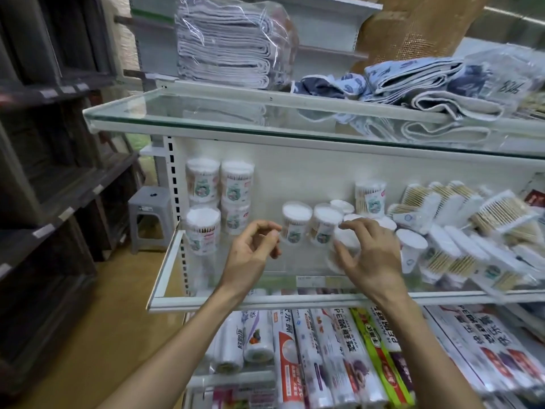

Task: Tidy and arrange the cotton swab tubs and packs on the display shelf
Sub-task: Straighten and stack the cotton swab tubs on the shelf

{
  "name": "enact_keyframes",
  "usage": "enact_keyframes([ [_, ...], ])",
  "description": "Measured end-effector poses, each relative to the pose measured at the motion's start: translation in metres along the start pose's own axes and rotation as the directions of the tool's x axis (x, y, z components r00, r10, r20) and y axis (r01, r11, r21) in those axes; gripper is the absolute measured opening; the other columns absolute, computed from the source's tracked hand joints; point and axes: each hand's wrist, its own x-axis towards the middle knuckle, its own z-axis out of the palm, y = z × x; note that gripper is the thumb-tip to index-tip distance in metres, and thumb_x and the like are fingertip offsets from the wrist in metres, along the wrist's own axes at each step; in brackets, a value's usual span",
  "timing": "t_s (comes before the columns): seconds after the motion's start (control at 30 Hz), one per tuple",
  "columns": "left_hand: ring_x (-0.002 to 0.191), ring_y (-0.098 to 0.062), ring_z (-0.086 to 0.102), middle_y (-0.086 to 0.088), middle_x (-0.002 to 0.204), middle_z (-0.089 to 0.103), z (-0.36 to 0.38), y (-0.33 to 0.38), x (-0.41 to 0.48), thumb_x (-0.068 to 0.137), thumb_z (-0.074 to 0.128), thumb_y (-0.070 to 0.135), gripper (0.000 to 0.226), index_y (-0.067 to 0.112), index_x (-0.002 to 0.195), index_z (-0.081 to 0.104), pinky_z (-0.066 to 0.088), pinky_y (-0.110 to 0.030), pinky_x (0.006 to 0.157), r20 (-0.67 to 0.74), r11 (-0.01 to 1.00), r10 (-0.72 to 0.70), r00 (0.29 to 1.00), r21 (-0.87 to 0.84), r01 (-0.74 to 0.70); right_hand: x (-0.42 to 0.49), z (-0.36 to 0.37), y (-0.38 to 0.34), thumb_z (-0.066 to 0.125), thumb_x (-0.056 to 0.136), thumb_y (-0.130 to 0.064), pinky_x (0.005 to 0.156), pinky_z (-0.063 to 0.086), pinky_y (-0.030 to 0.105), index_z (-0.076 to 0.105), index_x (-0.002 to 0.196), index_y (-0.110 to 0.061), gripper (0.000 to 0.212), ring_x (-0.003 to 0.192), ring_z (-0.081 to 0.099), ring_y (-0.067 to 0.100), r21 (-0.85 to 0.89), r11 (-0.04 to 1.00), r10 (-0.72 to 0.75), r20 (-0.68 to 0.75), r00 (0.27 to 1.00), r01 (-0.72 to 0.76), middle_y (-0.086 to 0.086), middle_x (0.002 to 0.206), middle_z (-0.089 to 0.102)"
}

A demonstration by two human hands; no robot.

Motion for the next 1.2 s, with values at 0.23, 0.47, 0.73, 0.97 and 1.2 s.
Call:
enact_keyframes([
  [0.23, 0.078, -0.016, 0.065, -0.004, 0.086, 0.068, -0.004, -0.001, -0.001, 0.096, 0.061, 0.012, 0.010, 0.019, 0.101, 0.066, 0.055, -0.022, 0.073, 0.073, 0.997, -0.056, 0.996, 0.066, 0.051, 0.009, -0.008, -0.021, 0.080, 0.080, -0.023, 0.088, 0.050, 0.038, 0.069, 0.105, -0.023, 0.027, 0.106, 0.059, 0.024, 0.299, 0.951, 0.056, 0.092, 0.994, -0.082, 0.007, 0.119, 0.060],
  [0.47, 0.107, -0.001, 0.064, 0.010, 0.124, 0.063, -0.028, 0.000, -0.007, 0.086, 0.071, 0.044, 0.040, 0.033, 0.122, 0.057, 0.055, -0.026, 0.091, 0.213, 0.981, -0.154, 0.965, 0.152, 0.123, 0.027, -0.010, -0.084, 0.081, 0.080, -0.035, 0.077, 0.055, 0.029, 0.069, 0.093, -0.024, 0.021, 0.090, 0.066, 0.016, 0.759, 0.457, 0.252, 0.390, 0.886, -0.464, 0.003, 0.099, 0.069],
  [0.73, 0.110, -0.036, 0.067, -0.016, 0.120, 0.070, -0.048, 0.003, -0.012, 0.087, 0.070, 0.031, 0.055, 0.008, 0.133, 0.052, 0.053, -0.048, 0.097, 0.130, 0.906, -0.291, 0.948, -0.279, 0.317, 0.030, 0.007, -0.113, 0.068, 0.080, -0.046, 0.085, 0.057, 0.043, 0.067, 0.094, -0.003, 0.045, 0.086, 0.067, 0.017, 0.837, 0.118, 0.121, 0.522, 0.844, -0.534, 0.006, 0.088, 0.070],
  [0.97, 0.113, -0.045, 0.059, -0.030, 0.126, 0.062, -0.054, 0.008, -0.014, 0.092, 0.054, 0.028, 0.040, 0.003, 0.122, 0.066, 0.055, -0.048, 0.095, 0.197, 0.834, -0.228, 0.953, -0.465, 0.296, 0.028, 0.019, -0.116, 0.076, 0.072, -0.036, 0.084, 0.056, 0.041, 0.071, 0.097, -0.009, 0.037, 0.098, 0.067, 0.027, 0.846, -0.033, 0.093, 0.533, 0.841, -0.532, 0.012, 0.099, 0.070],
  [1.2, 0.124, -0.041, 0.057, -0.026, 0.134, 0.058, -0.061, 0.017, -0.012, 0.098, 0.047, 0.027, 0.050, -0.001, 0.139, 0.047, 0.053, -0.045, 0.098, 0.137, 0.919, -0.165, 0.977, -0.339, 0.202, 0.031, 0.018, -0.123, 0.078, 0.072, -0.038, 0.090, 0.056, 0.048, 0.070, 0.101, -0.020, 0.035, 0.096, 0.069, 0.027, 0.854, -0.016, 0.023, 0.520, 0.854, -0.519, 0.014, 0.102, 0.075],
])
